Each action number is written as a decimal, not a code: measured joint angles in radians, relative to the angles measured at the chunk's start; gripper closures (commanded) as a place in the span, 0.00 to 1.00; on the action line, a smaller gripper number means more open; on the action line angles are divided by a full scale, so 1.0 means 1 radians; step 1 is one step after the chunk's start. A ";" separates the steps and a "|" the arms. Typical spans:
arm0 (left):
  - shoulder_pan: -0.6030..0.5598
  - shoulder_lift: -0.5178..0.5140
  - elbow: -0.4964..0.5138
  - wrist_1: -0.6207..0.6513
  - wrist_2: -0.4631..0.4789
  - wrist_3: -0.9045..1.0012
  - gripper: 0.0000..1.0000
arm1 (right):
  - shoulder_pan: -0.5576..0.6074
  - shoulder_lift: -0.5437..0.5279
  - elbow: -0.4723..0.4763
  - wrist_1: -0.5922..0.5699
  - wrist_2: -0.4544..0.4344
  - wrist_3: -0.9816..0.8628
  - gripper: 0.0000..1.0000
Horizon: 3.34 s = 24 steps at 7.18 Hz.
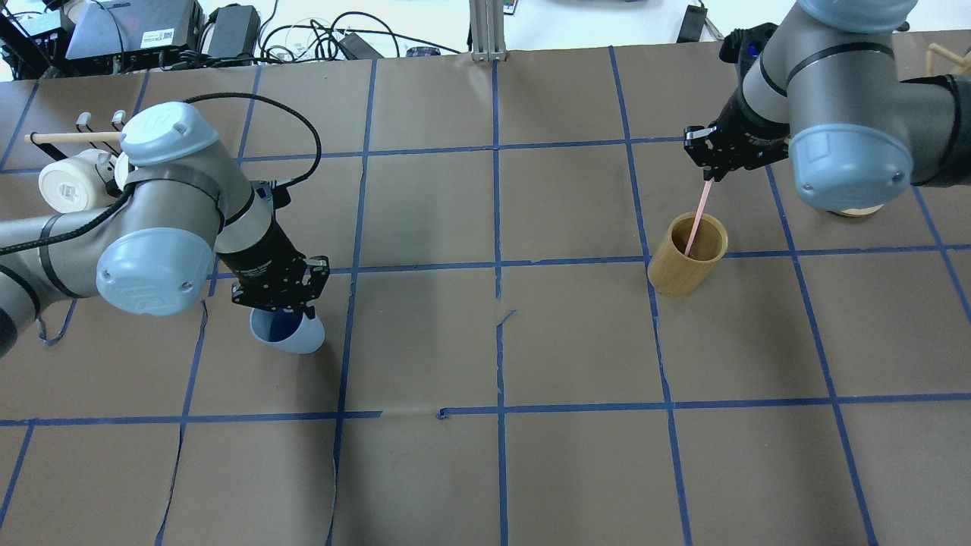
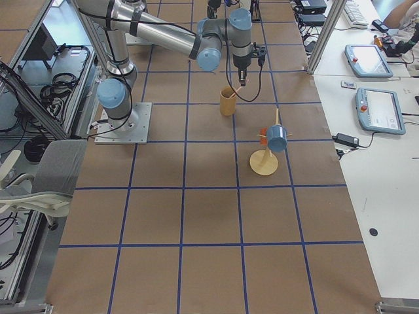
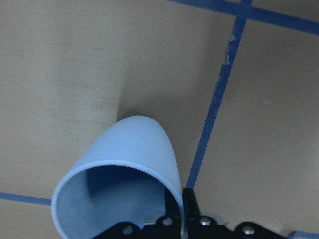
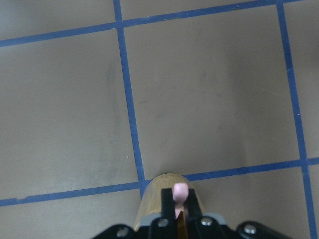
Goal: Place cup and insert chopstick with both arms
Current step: 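Move the light blue cup farther from the robot with the left gripper, then release and withdraw the left gripper while the right brings the chopstick over the cup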
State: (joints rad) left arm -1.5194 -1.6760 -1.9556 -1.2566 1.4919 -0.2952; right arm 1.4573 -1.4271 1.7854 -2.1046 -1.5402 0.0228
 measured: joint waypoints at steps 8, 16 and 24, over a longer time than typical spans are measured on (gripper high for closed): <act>-0.326 -0.350 0.495 0.126 -0.184 -0.667 1.00 | 0.001 -0.102 -0.063 0.091 -0.002 0.000 0.87; -0.350 -0.425 0.497 0.176 -0.167 -0.667 0.00 | 0.130 -0.134 -0.197 0.060 -0.005 0.038 0.88; -0.112 0.002 0.506 -0.310 -0.037 -0.035 0.00 | 0.369 -0.041 -0.131 -0.244 -0.044 0.246 0.87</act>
State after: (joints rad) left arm -1.6309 -1.6736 -1.4494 -1.5666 1.4551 -0.3302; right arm 1.8264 -1.4683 1.6543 -2.3490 -1.5840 0.2689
